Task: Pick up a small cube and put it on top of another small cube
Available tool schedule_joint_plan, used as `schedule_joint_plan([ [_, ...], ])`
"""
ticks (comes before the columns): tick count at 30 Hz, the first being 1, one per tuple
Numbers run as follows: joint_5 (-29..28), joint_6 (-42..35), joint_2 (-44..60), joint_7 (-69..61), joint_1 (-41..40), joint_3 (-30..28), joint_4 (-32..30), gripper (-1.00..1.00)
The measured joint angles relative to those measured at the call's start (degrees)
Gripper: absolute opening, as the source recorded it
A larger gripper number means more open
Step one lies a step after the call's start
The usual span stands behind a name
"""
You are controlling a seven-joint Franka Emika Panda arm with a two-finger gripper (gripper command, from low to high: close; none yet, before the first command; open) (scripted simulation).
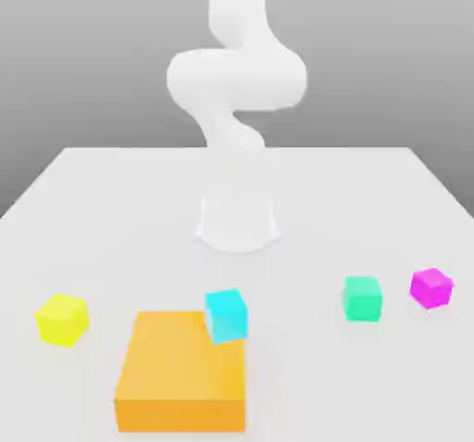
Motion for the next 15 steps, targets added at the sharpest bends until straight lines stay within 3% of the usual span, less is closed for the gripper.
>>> schedule_joint_plan([
  [15, -1.82, 18.27, 31.5, -30.31, 23.2, 11.68, -14.66, 0.0],
])
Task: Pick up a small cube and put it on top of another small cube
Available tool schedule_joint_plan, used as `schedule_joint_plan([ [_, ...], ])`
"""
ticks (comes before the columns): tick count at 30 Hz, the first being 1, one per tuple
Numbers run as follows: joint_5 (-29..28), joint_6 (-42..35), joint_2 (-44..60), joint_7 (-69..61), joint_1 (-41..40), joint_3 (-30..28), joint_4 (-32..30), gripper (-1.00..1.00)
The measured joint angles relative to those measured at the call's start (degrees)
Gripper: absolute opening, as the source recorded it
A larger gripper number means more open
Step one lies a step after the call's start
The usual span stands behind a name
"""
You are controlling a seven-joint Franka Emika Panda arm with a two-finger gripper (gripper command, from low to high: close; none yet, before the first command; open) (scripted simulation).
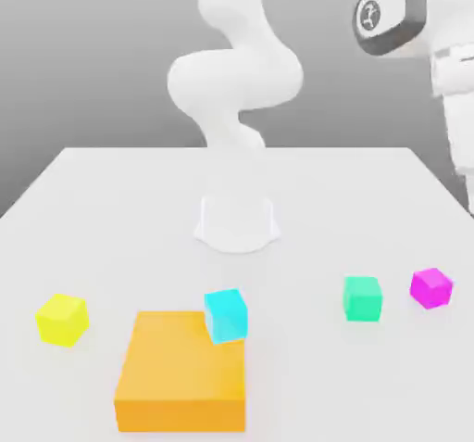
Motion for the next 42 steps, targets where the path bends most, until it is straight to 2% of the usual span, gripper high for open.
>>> schedule_joint_plan([
  [7, -4.66, 8.47, 14.83, -10.51, 9.8, 5.56, -6.24, 0.0],
  [9, -8.32, 11.43, 19.09, -8.84, 11.54, 3.62, -6.01, 0.0],
  [13, -15.11, 17.72, 27.35, -3.97, 17.66, -3.84, -4.33, 0.0],
  [14, -15.87, 18.67, 28.53, -3.39, 18.74, -5.09, -4.07, -1.0],
  [21, -15.76, 18.53, 28.4, -3.48, 18.78, -5.08, -4.11, -1.0],
  [27, -5.09, 10.0, 17.16, -11.55, 13.77, 2.26, -6.68, -1.0],
  [29, -3.75, 7.0, 13.2, -11.66, 10.15, -0.15, -7.49, -1.0],
  [32, -3.49, 2.6, 7.43, -9.97, -0.51, -3.93, -8.64, -1.0],
  [42, -2.34, -11.25, -10.42, -4.38, -20.31, -19.8, -12.47, -1.0],
])
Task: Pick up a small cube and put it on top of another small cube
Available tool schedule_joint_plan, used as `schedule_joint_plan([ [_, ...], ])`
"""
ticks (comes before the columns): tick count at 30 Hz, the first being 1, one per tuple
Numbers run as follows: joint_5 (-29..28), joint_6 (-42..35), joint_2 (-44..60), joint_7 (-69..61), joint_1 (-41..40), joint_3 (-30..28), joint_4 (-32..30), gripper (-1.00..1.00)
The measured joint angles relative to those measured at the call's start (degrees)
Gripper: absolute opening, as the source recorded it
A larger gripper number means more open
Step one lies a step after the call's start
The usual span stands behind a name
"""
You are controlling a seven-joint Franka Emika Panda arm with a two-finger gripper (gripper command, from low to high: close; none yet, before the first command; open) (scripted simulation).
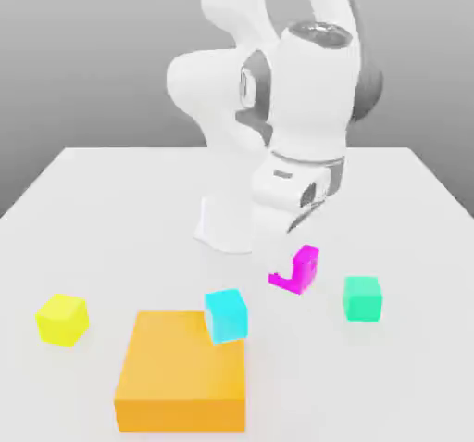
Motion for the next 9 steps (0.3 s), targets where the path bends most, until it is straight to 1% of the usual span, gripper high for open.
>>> schedule_joint_plan([
  [2, 0.46, 2.17, 1.52, 0.11, -1.35, -1.38, -0.7, -1.0],
  [6, 1.23, 10.81, 8.83, -0.38, -1.41, -2.23, -2.06, -1.0],
  [7, 1.3, 11.98, 9.83, -0.43, -1.39, -2.3, -2.23, 1.0],
  [9, 1.3, 11.98, 9.83, -0.43, -1.39, -2.3, -2.23, 1.0],
])
